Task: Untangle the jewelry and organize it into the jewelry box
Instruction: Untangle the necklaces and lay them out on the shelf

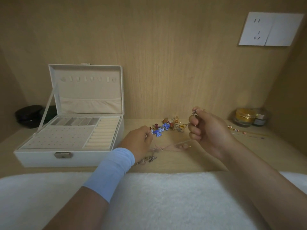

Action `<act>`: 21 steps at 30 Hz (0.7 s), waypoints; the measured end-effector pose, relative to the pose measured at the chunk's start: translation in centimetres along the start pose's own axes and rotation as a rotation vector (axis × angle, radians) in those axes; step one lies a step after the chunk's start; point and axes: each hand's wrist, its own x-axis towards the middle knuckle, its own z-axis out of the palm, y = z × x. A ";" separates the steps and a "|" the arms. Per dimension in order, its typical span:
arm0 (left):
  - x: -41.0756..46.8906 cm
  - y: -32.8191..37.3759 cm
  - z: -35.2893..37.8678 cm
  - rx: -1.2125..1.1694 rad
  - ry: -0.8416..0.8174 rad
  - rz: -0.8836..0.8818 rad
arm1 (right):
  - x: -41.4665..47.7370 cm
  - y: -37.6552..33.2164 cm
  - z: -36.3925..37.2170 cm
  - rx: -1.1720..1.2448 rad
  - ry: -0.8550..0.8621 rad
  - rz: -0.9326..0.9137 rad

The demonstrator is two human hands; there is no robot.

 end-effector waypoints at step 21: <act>-1.1 2.5 0.4 -0.208 -0.293 0.186 | -0.7 -1.7 -0.4 -0.175 -0.179 -0.009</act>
